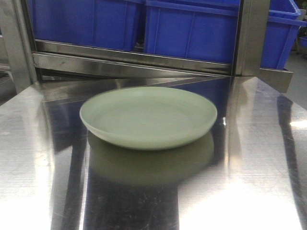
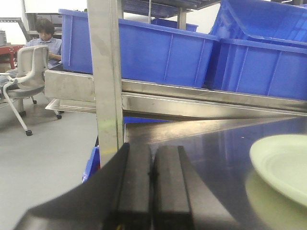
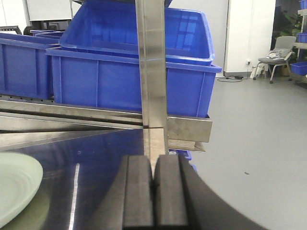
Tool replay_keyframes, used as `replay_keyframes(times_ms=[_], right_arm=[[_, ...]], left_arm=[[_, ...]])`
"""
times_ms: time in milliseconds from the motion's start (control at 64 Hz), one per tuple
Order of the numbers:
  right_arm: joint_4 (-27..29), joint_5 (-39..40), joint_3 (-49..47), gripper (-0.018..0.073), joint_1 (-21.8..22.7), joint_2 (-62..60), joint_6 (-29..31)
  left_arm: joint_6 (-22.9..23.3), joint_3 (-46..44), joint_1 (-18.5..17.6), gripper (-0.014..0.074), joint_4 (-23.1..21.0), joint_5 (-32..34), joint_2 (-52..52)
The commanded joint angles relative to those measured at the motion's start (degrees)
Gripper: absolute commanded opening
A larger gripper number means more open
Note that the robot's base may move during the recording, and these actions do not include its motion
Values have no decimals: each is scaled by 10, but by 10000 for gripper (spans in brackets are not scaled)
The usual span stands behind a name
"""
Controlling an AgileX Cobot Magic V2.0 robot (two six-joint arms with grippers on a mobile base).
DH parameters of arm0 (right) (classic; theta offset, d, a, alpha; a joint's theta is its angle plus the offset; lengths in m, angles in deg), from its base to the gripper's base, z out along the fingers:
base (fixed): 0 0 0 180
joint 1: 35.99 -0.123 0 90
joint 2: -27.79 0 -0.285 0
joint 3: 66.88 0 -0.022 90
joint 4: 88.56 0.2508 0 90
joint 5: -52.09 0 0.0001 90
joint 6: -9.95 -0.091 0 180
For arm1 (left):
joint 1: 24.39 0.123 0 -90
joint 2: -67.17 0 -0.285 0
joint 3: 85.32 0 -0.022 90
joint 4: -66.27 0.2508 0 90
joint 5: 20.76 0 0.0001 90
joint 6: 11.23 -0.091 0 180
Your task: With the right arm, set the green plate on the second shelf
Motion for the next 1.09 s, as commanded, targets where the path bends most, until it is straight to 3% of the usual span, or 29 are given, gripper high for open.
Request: replay_keyframes(times_ms=[0, 328, 500, 578, 625, 672, 875, 1078], right_arm=[[-2, 48, -13, 52, 2, 5, 4], [-2, 75, -13, 52, 2, 5, 4], [1, 238, -13, 52, 2, 5, -4], [1, 338, -21, 52, 2, 5, -39], [6, 344, -48, 54, 2, 5, -72], [6, 301, -94, 54, 2, 7, -93], [-3, -81, -376, 54, 1, 107, -98], [11, -304, -586, 54, -7, 322, -96]], left_arm=[[1, 23, -1, 130, -3, 48, -10], [1, 23, -1, 130, -3, 48, -10], [1, 23, -1, 130, -3, 48, -10], [1, 23, -1, 130, -3, 48, -10], [1, 23, -1, 130, -3, 48, -10], [1, 23, -1, 130, -3, 48, -10], [1, 23, -1, 130, -3, 48, -10], [1, 23, -1, 130, -3, 48, -10]])
